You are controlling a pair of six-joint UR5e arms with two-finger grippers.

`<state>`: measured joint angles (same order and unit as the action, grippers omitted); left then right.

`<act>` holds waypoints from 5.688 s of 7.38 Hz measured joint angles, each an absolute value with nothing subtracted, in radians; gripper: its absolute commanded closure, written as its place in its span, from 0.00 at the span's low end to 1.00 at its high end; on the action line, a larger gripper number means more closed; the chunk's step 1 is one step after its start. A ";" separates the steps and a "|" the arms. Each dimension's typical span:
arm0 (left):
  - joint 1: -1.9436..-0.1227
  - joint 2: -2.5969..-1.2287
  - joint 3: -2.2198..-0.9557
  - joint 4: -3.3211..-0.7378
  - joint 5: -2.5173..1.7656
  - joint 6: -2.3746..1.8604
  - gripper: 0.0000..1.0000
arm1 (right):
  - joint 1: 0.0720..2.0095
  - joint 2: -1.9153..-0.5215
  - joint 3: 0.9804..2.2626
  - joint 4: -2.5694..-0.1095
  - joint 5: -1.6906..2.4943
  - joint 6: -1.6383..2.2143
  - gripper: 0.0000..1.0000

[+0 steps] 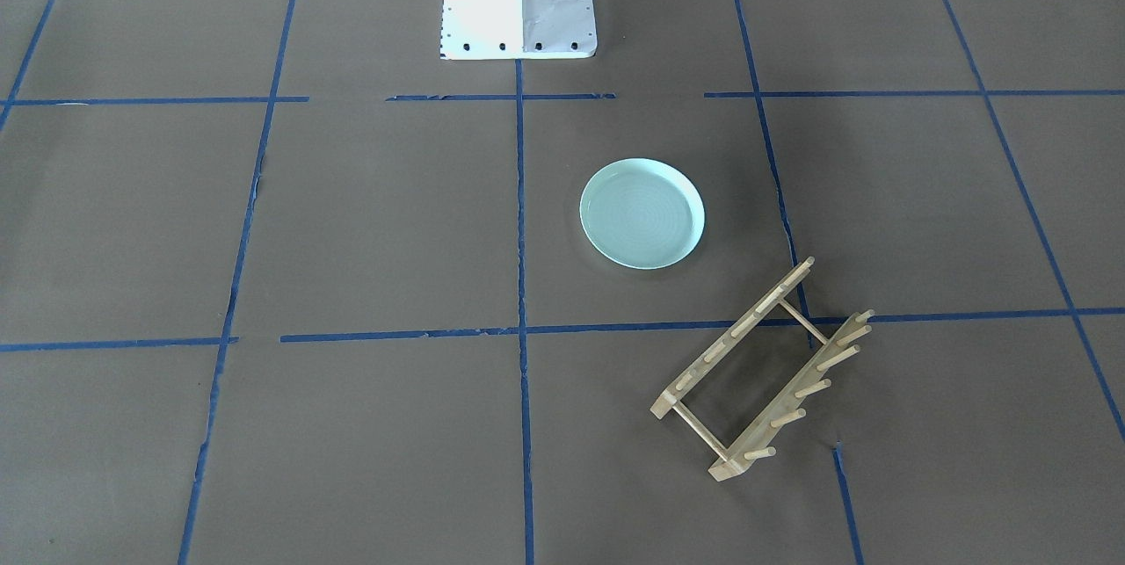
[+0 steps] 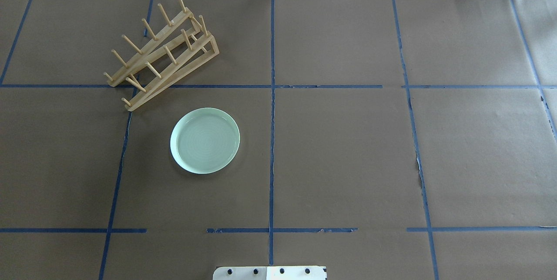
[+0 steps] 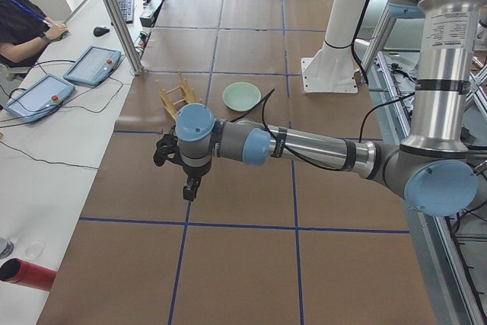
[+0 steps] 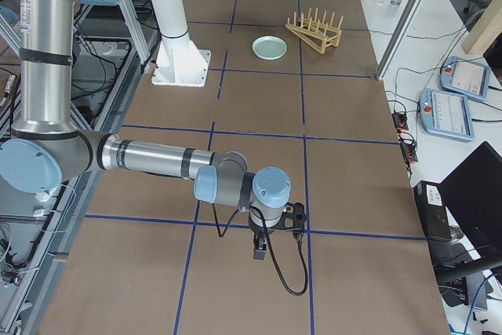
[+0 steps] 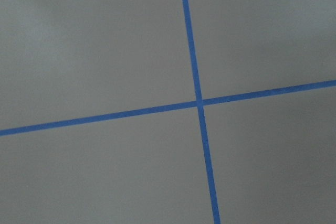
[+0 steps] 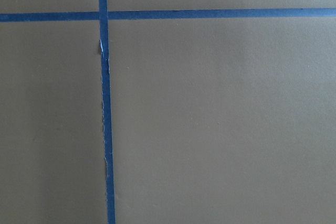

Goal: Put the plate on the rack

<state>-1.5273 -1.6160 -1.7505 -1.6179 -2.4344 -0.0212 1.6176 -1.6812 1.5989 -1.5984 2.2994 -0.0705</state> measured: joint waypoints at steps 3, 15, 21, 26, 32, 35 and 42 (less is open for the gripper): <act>-1.337 -1.764 -1.866 -1.617 -2.430 -0.407 0.00 | 1.618 -1.681 1.599 -1.598 2.299 -0.071 0.00; -0.571 -2.407 -1.447 -1.391 -1.938 -1.304 0.26 | 1.618 -1.681 1.600 -1.598 2.299 -0.071 0.00; -0.545 -2.428 -1.363 -1.469 -1.920 -1.308 1.00 | 1.618 -1.681 1.600 -1.598 2.299 -0.071 0.00; -0.553 -2.439 -1.372 -1.480 -1.947 -1.389 1.00 | 1.617 -1.681 1.600 -1.598 2.299 -0.071 0.00; -0.752 -2.440 -1.610 -1.832 -2.124 -1.625 1.00 | 1.618 -1.681 1.600 -1.598 2.299 -0.071 0.00; -0.879 -2.412 -1.611 -2.278 -2.149 -1.827 1.00 | 1.617 -1.681 1.599 -1.598 2.299 -0.071 0.00; -1.077 -2.244 -1.387 -2.921 -1.970 -2.121 1.00 | 1.618 -1.681 1.598 -1.598 2.299 -0.071 0.00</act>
<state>-1.0772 -2.2437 -1.3873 -2.9208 -1.9698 -2.1215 1.6182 -1.6812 1.5985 -1.5984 2.2994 -0.0706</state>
